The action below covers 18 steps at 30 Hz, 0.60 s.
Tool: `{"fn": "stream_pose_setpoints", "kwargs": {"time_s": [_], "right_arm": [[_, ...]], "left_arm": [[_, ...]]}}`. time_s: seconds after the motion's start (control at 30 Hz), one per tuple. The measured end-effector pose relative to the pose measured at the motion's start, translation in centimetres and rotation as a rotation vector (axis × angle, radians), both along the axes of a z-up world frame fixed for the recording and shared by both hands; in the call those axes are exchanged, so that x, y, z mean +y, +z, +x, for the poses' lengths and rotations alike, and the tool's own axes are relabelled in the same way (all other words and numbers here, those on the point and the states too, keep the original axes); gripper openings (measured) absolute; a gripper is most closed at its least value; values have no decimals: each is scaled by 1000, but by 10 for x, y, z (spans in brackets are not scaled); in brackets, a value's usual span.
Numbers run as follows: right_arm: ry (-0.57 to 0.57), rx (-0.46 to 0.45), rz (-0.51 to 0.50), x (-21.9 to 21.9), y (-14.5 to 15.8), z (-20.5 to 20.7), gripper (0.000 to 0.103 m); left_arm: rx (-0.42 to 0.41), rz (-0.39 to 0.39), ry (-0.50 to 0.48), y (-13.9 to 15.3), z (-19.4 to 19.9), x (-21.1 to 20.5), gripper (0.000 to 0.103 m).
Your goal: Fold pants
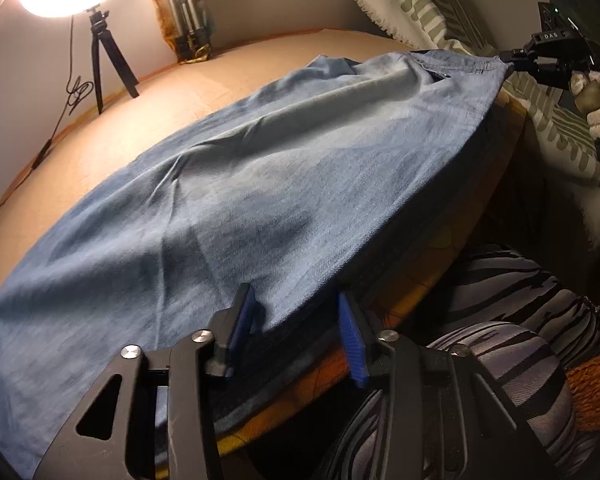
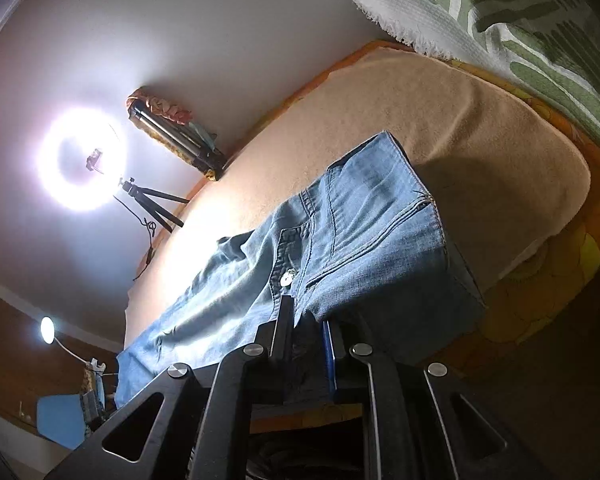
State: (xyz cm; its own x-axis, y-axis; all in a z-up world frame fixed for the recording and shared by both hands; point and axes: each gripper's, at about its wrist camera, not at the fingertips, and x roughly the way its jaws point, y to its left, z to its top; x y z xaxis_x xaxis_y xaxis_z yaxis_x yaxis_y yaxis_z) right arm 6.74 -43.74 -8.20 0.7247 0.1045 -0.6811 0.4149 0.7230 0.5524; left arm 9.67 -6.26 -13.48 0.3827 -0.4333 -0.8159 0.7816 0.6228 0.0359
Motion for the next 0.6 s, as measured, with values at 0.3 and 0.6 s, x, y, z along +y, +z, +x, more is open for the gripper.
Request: {"fn": "stream_pose_setpoints", "kwargs": {"time_s": [0.3, 0.6], "right_arm": [[27, 54, -54, 6, -14, -15, 10], [32, 207, -64, 2, -74, -15, 11]], "left_arm": [[35, -68, 1, 6, -3, 14, 7], [75, -49, -2, 8, -3, 14, 15]]}}
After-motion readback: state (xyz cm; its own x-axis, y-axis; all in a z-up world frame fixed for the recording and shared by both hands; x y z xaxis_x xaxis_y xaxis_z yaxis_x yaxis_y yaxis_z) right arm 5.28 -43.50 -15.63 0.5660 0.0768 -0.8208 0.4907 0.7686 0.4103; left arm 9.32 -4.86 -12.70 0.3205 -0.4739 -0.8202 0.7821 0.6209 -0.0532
